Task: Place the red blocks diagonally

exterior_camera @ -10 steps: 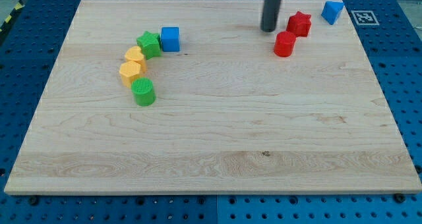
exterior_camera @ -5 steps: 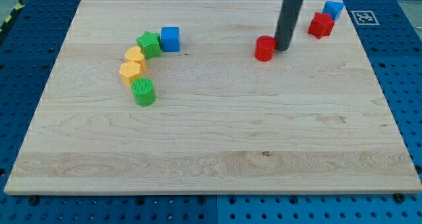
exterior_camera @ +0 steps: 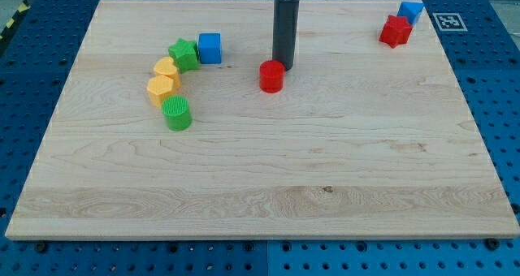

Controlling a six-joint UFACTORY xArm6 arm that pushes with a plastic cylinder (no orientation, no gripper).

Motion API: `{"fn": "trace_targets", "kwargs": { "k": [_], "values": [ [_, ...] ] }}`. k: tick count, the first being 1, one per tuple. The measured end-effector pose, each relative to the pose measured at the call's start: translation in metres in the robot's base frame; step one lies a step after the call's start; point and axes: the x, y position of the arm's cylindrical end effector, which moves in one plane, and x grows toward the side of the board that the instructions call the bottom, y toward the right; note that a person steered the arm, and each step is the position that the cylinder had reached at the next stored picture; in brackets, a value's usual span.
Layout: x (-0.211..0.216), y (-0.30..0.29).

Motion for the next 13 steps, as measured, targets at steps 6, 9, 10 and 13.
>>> {"fn": "trace_targets", "kwargs": {
  "k": [6, 9, 10, 13],
  "values": [
    [0.056, -0.051],
    [0.083, -0.067],
    [0.083, -0.064],
    [0.082, -0.027]
  ]
}}
